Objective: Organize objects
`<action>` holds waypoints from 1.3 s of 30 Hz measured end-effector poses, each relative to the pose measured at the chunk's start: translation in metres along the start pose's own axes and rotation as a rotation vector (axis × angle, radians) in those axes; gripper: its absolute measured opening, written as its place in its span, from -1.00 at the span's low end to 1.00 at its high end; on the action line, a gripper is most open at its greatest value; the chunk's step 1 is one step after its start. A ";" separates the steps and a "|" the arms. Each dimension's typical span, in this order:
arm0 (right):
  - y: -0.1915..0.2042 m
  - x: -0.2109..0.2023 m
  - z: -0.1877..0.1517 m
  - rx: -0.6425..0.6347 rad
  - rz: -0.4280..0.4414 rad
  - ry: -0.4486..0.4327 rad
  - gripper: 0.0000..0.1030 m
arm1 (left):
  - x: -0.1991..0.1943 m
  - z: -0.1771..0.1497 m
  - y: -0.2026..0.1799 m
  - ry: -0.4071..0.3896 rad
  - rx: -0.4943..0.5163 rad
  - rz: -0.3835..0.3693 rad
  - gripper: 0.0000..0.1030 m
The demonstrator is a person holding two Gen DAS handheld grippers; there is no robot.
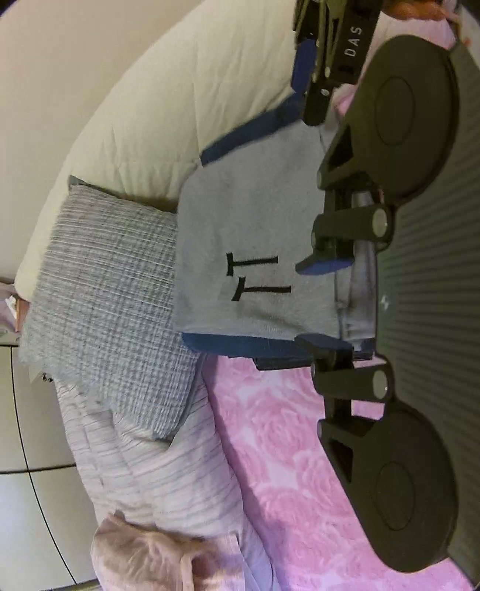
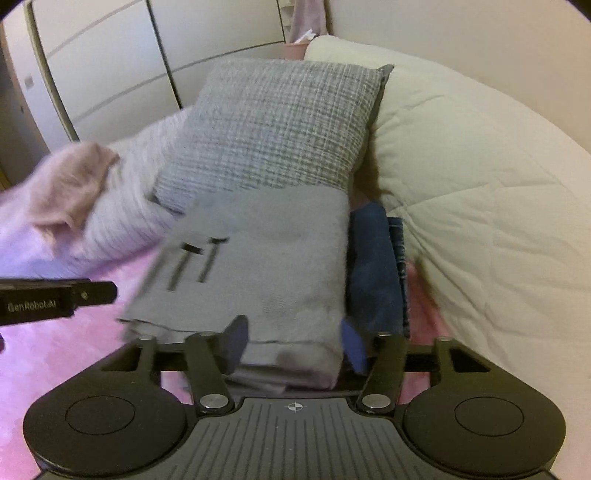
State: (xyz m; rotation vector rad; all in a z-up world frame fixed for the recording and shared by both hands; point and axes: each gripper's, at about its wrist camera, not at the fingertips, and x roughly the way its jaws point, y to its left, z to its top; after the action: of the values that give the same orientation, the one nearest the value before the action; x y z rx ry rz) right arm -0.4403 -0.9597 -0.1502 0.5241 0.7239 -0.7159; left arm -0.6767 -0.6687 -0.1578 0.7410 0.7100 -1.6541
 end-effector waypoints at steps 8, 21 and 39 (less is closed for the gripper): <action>0.019 -0.078 0.008 0.035 0.037 0.021 0.16 | -0.083 0.001 -0.019 0.007 0.008 -0.003 0.21; 0.053 -0.160 -0.020 0.047 0.028 -0.001 0.17 | -0.174 -0.023 -0.030 -0.021 0.098 -0.032 0.42; 0.088 -0.227 -0.074 0.067 -0.007 -0.021 0.17 | -0.223 -0.075 -0.014 -0.027 0.158 -0.051 0.80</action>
State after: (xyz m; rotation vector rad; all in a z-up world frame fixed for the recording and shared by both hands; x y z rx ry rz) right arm -0.5266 -0.7638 -0.0129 0.5749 0.6843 -0.7529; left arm -0.6451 -0.4743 -0.0289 0.8164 0.5879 -1.7783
